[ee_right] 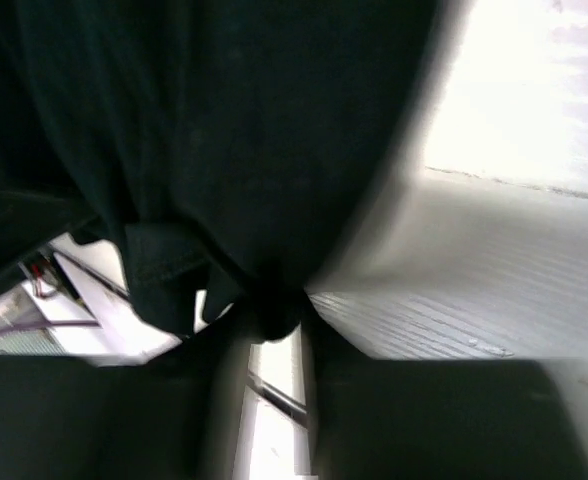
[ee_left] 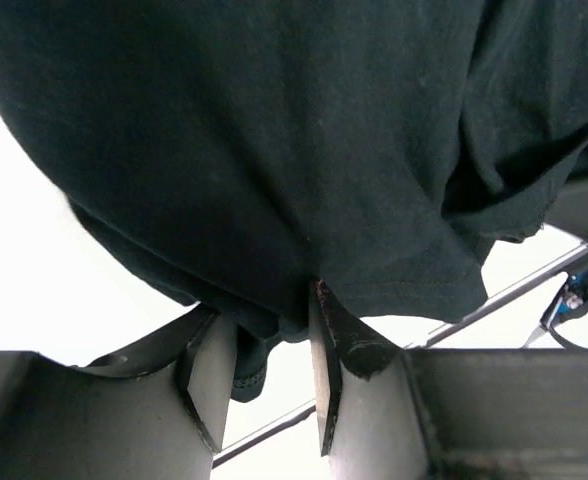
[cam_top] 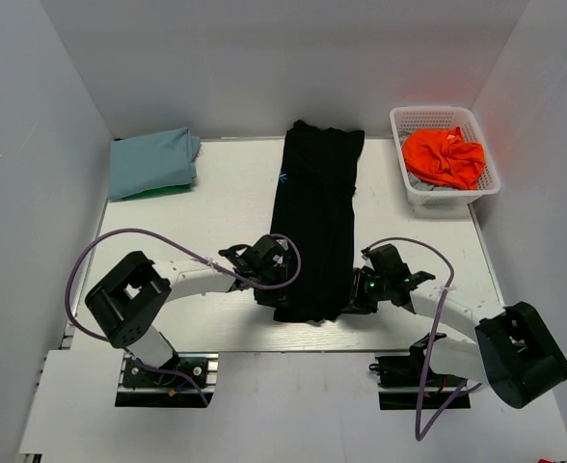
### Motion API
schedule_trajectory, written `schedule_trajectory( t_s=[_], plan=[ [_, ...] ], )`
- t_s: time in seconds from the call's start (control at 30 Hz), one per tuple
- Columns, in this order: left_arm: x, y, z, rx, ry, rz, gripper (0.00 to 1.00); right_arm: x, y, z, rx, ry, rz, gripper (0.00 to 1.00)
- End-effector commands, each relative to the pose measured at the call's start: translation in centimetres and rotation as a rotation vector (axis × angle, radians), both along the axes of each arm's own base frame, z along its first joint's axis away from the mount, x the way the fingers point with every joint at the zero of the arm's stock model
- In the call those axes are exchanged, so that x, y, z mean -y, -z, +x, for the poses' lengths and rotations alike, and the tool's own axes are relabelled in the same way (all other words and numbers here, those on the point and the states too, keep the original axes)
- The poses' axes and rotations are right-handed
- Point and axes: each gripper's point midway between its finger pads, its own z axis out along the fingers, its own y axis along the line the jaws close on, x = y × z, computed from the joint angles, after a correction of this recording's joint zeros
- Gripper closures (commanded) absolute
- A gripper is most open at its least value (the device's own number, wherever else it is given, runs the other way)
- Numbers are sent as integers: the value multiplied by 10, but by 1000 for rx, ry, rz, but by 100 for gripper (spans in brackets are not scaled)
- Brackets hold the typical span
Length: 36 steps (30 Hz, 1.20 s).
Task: Fold and stack the t-shirts
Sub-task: Grab the bottom of the folded rectangular tshirt with both arms, then fold the folded rectangular tshirt in 1/3 of the way
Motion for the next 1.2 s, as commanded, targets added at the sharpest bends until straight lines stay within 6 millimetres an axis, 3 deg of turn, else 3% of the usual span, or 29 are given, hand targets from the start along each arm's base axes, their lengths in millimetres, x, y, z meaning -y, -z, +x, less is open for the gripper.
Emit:
schedule_trajectory(
  t_s=[0.0,0.1,0.13,0.2,0.23,0.3,0.4,0.43,0.57,0.7,0.77,0.8,0.87,0.9,0.93,0.97,1.03,1.07,1.13,1.17],
  plan=[
    [-73,54,-65,-220,31,295,55,2,7,-3,-8,8,-23,84],
    [-72,54,-67,-223,34,283,55,5,7,-2,4,20,-37,91],
    [-72,54,-67,-223,34,283,64,5,6,0,13,21,-39,100],
    [-70,48,-63,-220,31,292,91,7,2,1,27,26,-43,100],
    [-63,42,-57,-203,44,279,100,5,-3,5,43,24,-37,100],
    [-54,36,-52,-193,58,251,100,2,-12,9,84,-1,-29,100],
    [-32,9,-30,-113,51,184,100,-2,-34,25,189,-34,-40,100],
    [-33,6,-23,-86,38,205,100,3,-34,29,211,-38,-77,100],
    [-26,-23,10,26,-12,193,100,-4,-64,56,336,-50,-81,100],
    [-3,-66,57,190,-74,157,100,-3,-78,84,414,-15,-124,100],
    [-5,-76,79,245,-137,188,100,1,-83,99,445,20,-167,100],
    [0,-90,94,284,-166,171,100,0,-91,107,468,31,-170,100],
    [-3,-91,119,318,-248,201,100,4,-97,125,506,50,-226,100],
    [2,-104,134,342,-272,187,100,10,-99,132,515,73,-260,100],
    [1,-106,146,356,-296,204,100,6,-116,145,544,85,-262,100],
    [3,-108,164,357,-333,215,100,16,-109,152,535,109,-331,100],
    [4,-109,185,377,-357,233,100,15,-119,167,562,123,-348,100],
    [8,-119,198,397,-358,222,100,15,-119,174,572,131,-356,100],
    [11,-110,213,398,-350,242,100,16,-124,185,594,146,-357,100],
    [12,-120,227,426,-365,232,100,16,-122,193,601,152,-359,100]
  ],
)
